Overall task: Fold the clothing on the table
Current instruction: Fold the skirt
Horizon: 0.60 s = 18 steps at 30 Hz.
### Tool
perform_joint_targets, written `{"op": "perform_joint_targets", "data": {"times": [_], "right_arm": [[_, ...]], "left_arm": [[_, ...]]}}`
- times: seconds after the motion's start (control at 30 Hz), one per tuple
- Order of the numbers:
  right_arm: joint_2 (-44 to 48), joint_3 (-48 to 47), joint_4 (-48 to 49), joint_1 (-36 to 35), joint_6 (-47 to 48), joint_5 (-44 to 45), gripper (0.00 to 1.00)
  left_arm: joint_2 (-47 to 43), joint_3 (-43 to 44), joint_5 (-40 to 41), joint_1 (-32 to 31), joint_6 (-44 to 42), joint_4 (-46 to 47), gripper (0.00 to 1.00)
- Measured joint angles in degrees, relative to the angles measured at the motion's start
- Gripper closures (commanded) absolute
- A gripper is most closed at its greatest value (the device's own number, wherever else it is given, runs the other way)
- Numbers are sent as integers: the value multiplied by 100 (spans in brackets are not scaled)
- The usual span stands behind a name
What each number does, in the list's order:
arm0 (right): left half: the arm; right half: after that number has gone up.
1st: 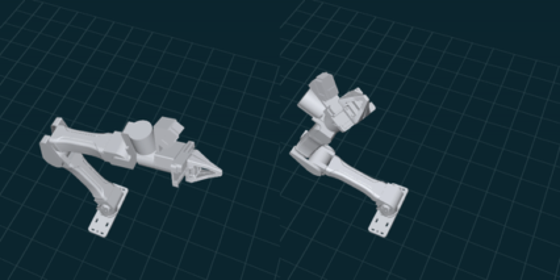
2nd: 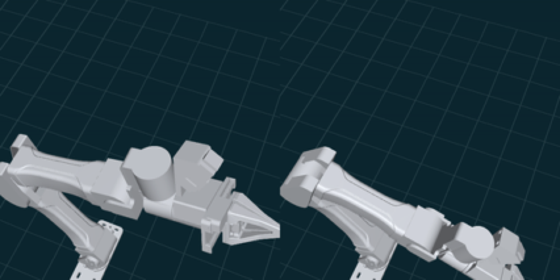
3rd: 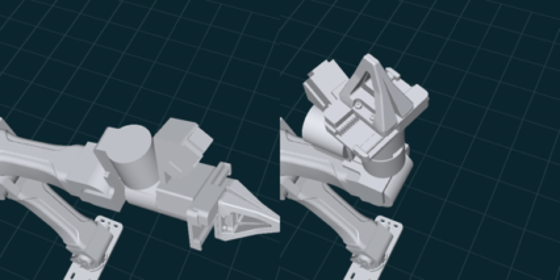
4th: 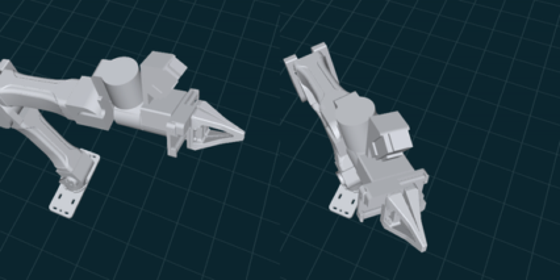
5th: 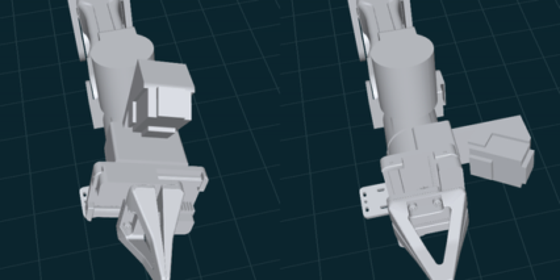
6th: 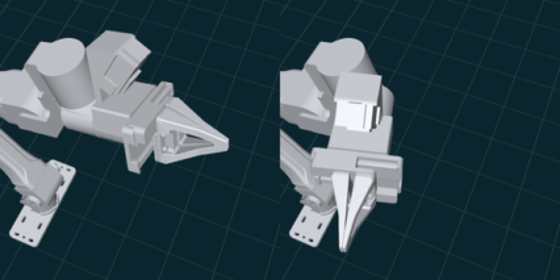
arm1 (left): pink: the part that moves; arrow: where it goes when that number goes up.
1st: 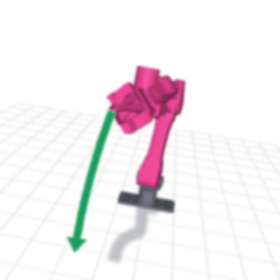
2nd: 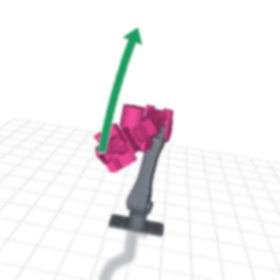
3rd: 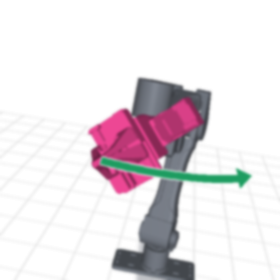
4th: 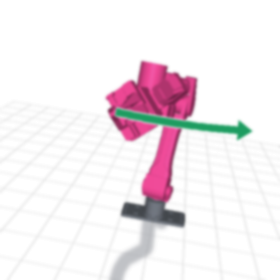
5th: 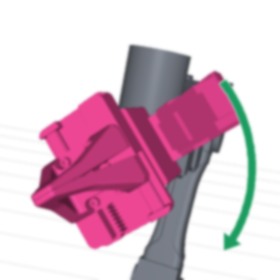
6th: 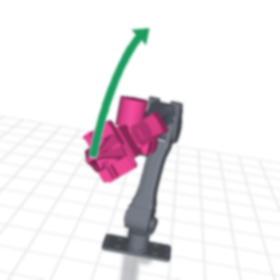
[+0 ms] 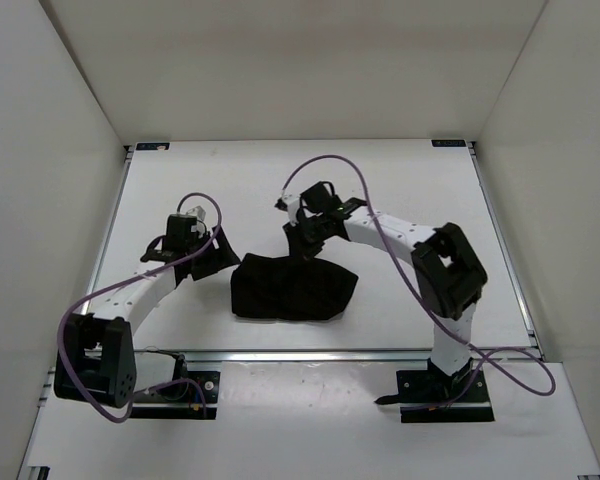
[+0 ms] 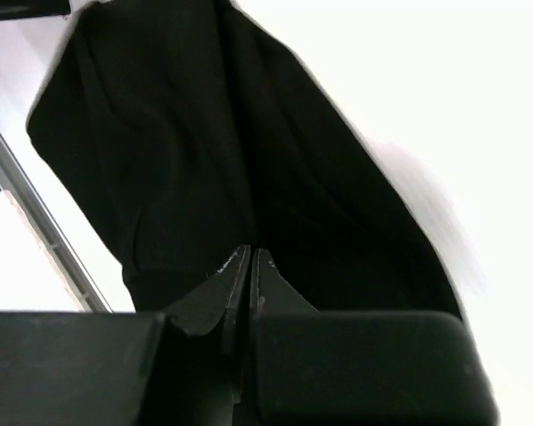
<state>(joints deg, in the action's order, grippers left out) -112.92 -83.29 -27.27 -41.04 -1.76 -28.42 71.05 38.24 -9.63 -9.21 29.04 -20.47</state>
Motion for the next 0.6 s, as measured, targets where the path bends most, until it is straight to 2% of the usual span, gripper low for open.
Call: {"op": "perform_joint_targets", "data": {"times": [0.27, 0.43, 0.53, 0.6], "right_arm": [[2024, 1508, 151, 879, -173, 216, 100], [2533, 2251, 212, 984, -358, 262, 100], [2621, 2516, 225, 1082, -509, 256, 100], [2675, 2544, 243, 1209, -597, 184, 100]], "left_arm": [[481, -2, -717, -151, 210, 605, 24], [793, 136, -1226, -334, 337, 1056, 25], [944, 291, -1641, -483, 378, 1401, 21], [1093, 472, -1908, -625, 380, 1622, 13]]}}
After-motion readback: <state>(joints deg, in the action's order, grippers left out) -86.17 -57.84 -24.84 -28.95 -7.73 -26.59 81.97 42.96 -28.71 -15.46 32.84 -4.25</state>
